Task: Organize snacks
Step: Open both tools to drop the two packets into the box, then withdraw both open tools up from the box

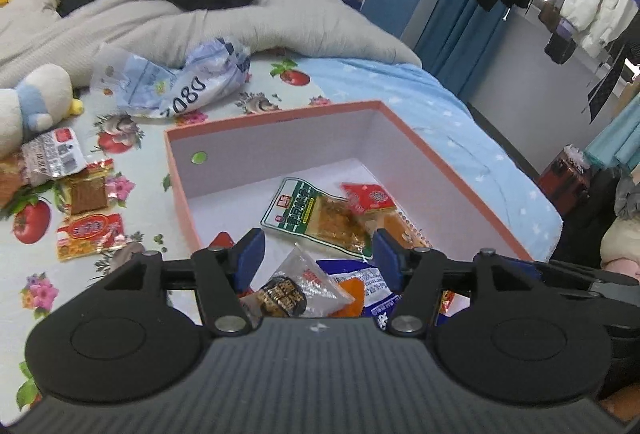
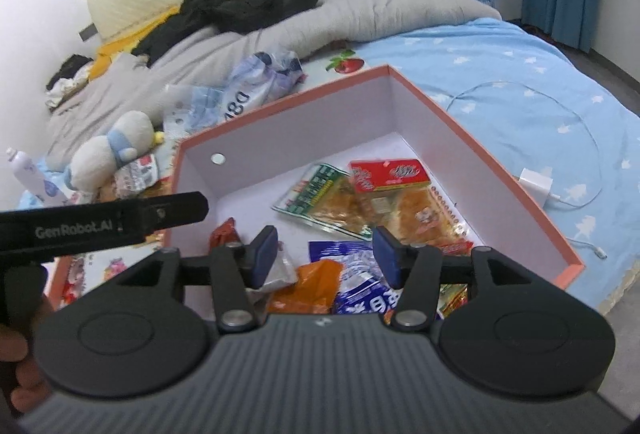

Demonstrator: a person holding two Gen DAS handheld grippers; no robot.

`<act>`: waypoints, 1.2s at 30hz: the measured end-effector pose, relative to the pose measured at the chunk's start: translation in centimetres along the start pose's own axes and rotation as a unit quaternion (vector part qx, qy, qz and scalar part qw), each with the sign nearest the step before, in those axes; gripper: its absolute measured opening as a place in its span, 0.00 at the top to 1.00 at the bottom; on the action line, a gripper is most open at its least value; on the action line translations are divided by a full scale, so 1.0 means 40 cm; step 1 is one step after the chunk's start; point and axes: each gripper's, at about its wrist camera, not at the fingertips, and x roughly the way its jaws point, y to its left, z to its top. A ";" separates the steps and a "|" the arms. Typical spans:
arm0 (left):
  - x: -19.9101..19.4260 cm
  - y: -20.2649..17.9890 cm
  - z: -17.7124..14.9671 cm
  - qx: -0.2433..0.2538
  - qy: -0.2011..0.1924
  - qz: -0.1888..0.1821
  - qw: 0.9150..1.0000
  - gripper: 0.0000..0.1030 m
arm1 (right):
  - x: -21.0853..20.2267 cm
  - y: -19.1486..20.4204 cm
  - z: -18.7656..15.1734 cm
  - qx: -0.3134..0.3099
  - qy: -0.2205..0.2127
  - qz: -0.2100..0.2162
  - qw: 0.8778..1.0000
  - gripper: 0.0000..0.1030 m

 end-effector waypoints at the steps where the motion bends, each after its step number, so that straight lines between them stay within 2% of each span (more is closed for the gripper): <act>1: -0.022 0.001 -0.006 0.000 -0.005 0.001 1.000 0.37 | -0.013 0.006 -0.003 -0.001 -0.003 0.002 1.000 0.47; 12: -0.248 0.006 -0.105 -0.005 -0.047 0.022 0.999 0.37 | -0.154 0.084 -0.078 -0.023 -0.033 0.028 0.999 0.47; 23: -0.446 0.041 -0.213 -0.012 -0.091 0.039 0.995 0.37 | -0.243 0.194 -0.142 -0.059 -0.060 0.066 0.994 0.47; 33: -0.570 0.108 -0.335 -0.058 -0.100 0.081 0.990 0.37 | -0.269 0.282 -0.218 -0.093 -0.055 0.104 0.989 0.47; 36: -0.590 0.130 -0.370 -0.068 -0.099 0.093 0.988 0.37 | -0.263 0.298 -0.248 -0.092 -0.039 0.120 0.988 0.46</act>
